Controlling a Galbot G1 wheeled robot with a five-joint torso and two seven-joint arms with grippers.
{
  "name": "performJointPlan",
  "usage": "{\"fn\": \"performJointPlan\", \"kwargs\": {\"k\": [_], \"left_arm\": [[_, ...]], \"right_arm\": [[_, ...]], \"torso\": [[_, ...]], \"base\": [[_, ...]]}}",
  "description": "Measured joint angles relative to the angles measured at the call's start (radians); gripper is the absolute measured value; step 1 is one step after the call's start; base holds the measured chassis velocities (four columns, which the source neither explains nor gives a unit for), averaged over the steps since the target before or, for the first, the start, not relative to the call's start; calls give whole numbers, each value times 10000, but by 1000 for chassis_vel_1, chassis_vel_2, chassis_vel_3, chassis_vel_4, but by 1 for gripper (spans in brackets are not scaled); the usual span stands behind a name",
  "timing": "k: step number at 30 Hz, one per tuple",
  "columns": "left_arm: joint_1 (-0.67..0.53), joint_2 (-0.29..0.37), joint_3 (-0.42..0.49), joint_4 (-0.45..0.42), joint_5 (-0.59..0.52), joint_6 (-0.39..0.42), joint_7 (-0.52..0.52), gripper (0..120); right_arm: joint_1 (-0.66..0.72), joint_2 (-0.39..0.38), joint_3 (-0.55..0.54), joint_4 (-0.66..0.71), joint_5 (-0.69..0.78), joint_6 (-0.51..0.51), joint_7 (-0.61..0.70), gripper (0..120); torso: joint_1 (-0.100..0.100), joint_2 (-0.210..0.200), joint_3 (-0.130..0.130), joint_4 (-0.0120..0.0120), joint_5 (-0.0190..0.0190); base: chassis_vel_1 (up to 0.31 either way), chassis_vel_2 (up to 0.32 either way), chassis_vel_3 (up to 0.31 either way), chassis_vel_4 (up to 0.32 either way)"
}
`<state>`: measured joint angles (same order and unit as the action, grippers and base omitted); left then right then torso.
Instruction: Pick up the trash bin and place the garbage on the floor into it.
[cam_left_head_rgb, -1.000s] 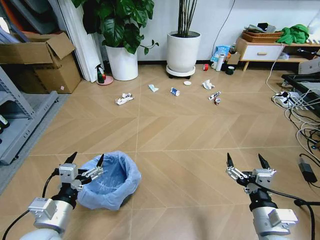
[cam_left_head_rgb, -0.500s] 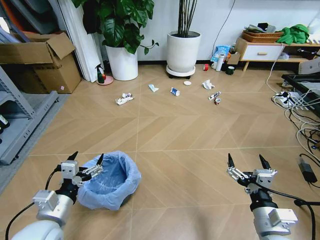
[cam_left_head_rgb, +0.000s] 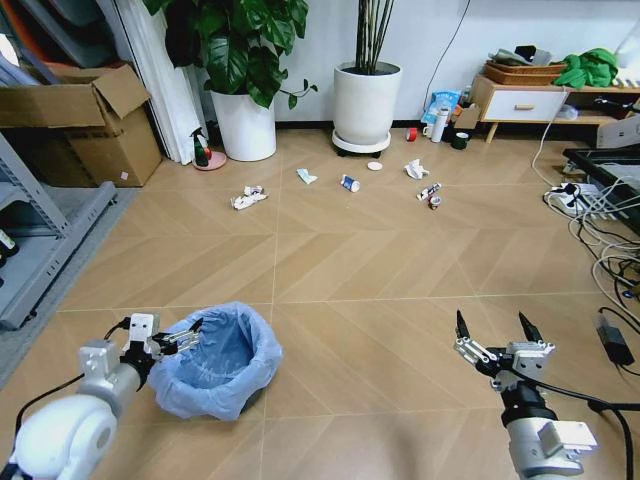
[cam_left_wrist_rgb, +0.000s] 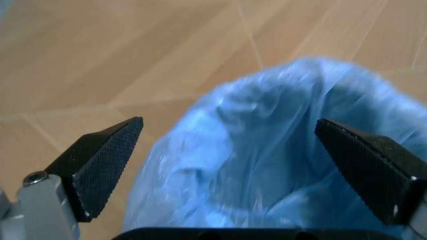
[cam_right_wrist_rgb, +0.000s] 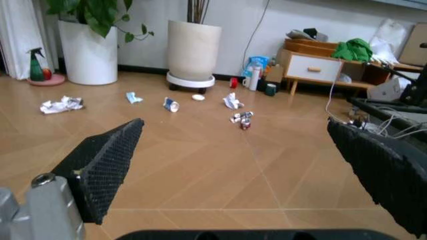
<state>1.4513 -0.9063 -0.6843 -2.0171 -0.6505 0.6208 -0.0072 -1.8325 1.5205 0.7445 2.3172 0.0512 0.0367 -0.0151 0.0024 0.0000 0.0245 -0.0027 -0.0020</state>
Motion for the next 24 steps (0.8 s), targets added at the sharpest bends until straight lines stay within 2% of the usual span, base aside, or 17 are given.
{"fn": "performJointPlan", "kwargs": {"k": [4,8,24], "left_arm": [[-325,318,119,711,-407,554,-90,100],[-427,380,113,1168,-460,748,-142,100],[-1086,440,403,2229,-883,1131,-11,100]], "right_arm": [[74,-111,-50,-94,61,-14,41,100],[132,-140,-158,-224,62,-18,41,100],[500,-472,-445,-621,188,-192,45,100]], "torso": [[0,0,0,1,1],[0,0,0,3,-2],[0,0,0,-1,0]], "base": [[0,0,0,0],[0,0,0,0],[0,0,0,0]]}}
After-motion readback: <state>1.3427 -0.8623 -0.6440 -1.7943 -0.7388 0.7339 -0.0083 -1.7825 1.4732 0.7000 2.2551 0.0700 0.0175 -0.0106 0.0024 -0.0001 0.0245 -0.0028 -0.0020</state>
